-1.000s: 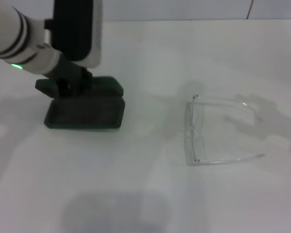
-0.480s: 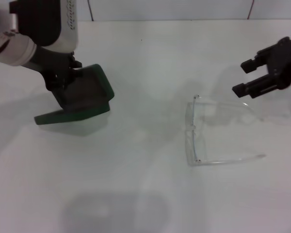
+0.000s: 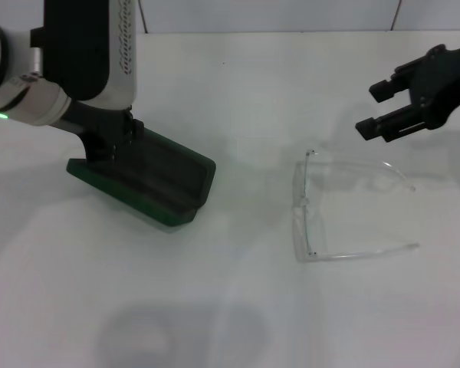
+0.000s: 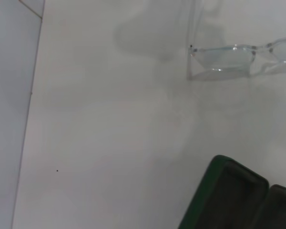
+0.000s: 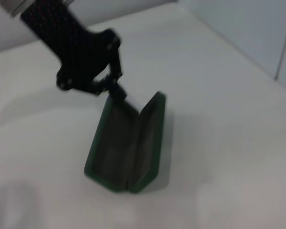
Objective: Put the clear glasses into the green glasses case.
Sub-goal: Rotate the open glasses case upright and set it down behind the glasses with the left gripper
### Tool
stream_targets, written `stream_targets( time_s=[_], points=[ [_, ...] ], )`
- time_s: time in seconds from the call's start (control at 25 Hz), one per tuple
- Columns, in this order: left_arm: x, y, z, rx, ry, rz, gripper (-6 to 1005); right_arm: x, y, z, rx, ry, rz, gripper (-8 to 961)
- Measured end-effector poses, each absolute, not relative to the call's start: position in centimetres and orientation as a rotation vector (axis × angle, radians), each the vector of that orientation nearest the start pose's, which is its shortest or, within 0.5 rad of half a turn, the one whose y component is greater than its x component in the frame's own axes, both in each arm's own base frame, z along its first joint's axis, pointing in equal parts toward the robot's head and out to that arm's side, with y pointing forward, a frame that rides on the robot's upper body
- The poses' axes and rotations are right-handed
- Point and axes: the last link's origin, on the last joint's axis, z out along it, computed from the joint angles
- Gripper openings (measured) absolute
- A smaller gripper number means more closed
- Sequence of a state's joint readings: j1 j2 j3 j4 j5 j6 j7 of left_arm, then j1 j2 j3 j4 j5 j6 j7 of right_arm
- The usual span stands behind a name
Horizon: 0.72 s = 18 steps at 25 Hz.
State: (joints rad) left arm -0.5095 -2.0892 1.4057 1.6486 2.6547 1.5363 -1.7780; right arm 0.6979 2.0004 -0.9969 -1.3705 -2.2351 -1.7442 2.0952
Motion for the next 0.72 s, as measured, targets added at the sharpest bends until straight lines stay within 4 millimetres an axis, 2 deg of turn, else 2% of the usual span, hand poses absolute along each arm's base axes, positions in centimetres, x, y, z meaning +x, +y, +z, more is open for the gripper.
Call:
stream_targets(
  time_s=[0.32, 0.52, 0.64, 0.72],
  points=[
    [-15.5, 36.0, 3.6, -2.571, 0.317, 0.667, 33, 16.9, 35.5, 10.3, -2.778, 0.473, 0.241, 676],
    [-15.4, 36.2, 2.9, -2.554, 0.345, 0.689, 149, 19.6, 34.4, 11.3, -2.726, 0.512, 0.336, 676],
    [-15.6, 36.3, 2.0, -2.533, 0.375, 0.8, 218, 20.9, 34.1, 11.0, -2.716, 0.553, 0.383, 676],
    [-15.6, 36.3, 1.9, -2.533, 0.372, 0.806, 294, 21.4, 33.9, 10.3, -2.736, 0.58, 0.438, 676]
  ],
)
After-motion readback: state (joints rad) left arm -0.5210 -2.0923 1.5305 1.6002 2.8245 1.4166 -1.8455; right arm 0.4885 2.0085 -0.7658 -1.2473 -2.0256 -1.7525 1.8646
